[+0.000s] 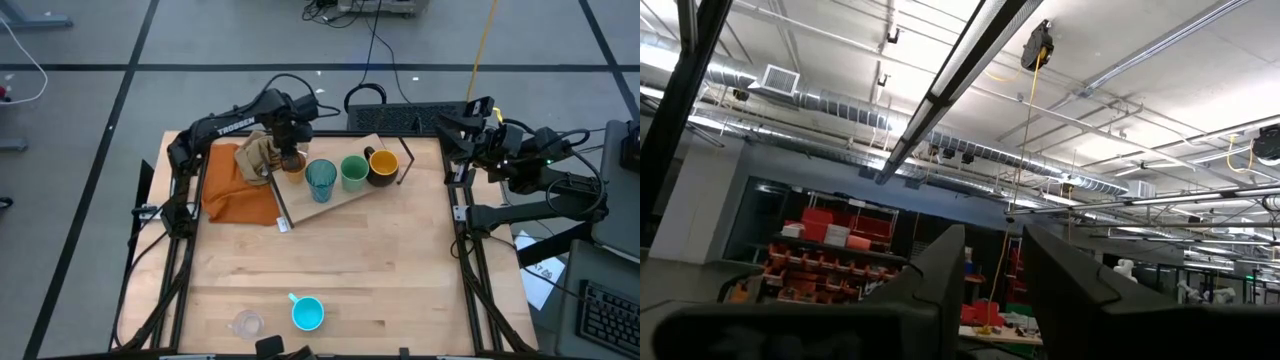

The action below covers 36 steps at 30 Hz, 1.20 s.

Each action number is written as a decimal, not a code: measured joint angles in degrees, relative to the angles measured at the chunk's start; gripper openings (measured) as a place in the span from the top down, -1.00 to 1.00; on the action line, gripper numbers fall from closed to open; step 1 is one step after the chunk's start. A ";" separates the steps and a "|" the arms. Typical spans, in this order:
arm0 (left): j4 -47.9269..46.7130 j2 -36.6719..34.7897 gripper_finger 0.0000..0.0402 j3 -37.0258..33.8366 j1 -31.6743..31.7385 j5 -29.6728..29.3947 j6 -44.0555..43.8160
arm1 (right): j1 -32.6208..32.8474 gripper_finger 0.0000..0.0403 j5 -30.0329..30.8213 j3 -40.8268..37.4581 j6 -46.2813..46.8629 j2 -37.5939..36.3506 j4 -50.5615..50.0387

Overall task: Stack small to large cups/mugs on shelf
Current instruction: Put the blue mug on the shelf

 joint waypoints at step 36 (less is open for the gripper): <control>8.76 -25.03 -0.21 21.62 -1.18 6.44 -17.14 | -0.04 0.53 2.82 0.00 1.56 -0.01 0.04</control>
